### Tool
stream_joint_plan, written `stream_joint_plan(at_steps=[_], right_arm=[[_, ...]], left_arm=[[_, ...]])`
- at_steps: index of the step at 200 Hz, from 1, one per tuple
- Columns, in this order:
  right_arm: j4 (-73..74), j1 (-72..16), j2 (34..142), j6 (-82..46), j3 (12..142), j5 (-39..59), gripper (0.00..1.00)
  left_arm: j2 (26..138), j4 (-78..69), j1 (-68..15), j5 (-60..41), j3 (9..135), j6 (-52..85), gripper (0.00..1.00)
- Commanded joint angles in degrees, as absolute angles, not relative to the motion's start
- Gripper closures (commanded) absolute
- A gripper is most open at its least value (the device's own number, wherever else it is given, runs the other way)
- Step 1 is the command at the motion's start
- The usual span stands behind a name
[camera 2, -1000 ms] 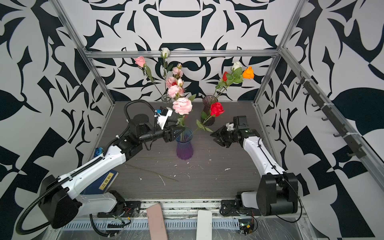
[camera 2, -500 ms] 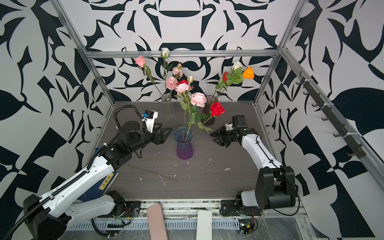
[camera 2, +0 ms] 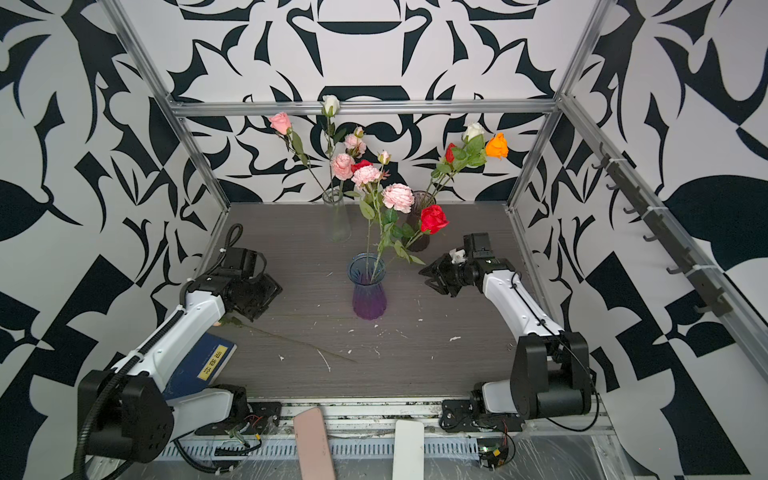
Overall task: Arrange the flowers into the vase
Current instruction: 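Move the left gripper back down to the remaining flowers on the table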
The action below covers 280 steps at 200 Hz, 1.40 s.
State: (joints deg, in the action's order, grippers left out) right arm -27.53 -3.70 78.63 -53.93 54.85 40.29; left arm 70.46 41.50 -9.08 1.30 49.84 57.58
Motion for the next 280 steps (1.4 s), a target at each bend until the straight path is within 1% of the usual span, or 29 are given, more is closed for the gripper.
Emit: stream_joint_plan(at_steps=[1, 15, 38, 61, 97, 153, 176, 189, 202, 211, 220, 235, 246, 268, 280], right_arm=[[-26.02, -3.43, 75.91, -54.31, 53.96, 41.13, 0.61], [-25.85, -3.43, 75.42, -54.49, 53.35, 41.13, 0.61], [-25.83, -3.43, 74.96, -54.64, 52.94, 41.13, 0.61], [-25.99, -3.47, 75.1, -54.71, 53.26, 41.13, 0.61], [-27.27, -3.43, 75.25, -54.22, 54.75, 40.97, 0.61], [-27.43, -3.3, 75.13, -54.32, 54.41, 40.78, 0.61], [-27.64, -3.25, 75.48, -54.32, 55.04, 40.87, 0.61], [-27.93, -3.27, 75.74, -54.23, 55.73, 40.87, 0.61], [-28.45, -3.3, 75.77, -53.97, 56.34, 40.78, 0.61], [-28.72, -3.27, 75.8, -53.83, 56.59, 40.74, 0.61], [-28.91, -3.25, 75.85, -53.78, 56.69, 40.69, 0.61], [-29.14, -3.17, 75.68, -53.7, 56.85, 40.62, 0.61], [-29.29, -3.16, 75.57, -53.7, 56.77, 40.61, 0.61], [-29.36, -3.16, 75.41, -53.66, 56.69, 40.52, 0.61], [-29.36, -3.17, 75.53, -53.7, 56.69, 40.52, 0.61]], left_arm=[[72.55, 53.44, -8.2, 7.12, 52.47, 65.5, 0.46], [76.95, 56.78, -7.98, 9.23, 55.09, 64.18, 0.47], [83.79, 61.81, -7.59, 12.95, 59.31, 61.95, 0.45], [88.29, 59.97, -5.71, 12.23, 59.48, 60.29, 0.46], [88.81, 54.89, -3.16, 10.44, 55.94, 59.94, 0.51], [89.03, 49.94, 1.14, 7.51, 50.09, 58.03, 0.53], [89.21, 47.82, 2.0, 7.31, 48.33, 57.36, 0.58], [89.55, 45.93, 2.36, 7.38, 47.67, 56.79, 0.59], [89.89, 45.08, 2.76, 7.38, 47.3, 56.24, 0.62], [90.13, 44.4, 3.05, 7.15, 47.12, 55.94, 0.66], [90.31, 43.59, 3.33, 6.67, 47.02, 55.52, 0.72], [90.78, 42.42, 3.6, 5.4, 47.66, 54.51, 0.86], [91.2, 41.04, 3.65, 4.08, 48.93, 53.1, 0.93], [92.34, 39.96, 3.38, 1.59, 52.61, 51.71, 1.0], [92.93, 37.0, 3.34, -1.6, 54.05, 50.48, 1.0]])
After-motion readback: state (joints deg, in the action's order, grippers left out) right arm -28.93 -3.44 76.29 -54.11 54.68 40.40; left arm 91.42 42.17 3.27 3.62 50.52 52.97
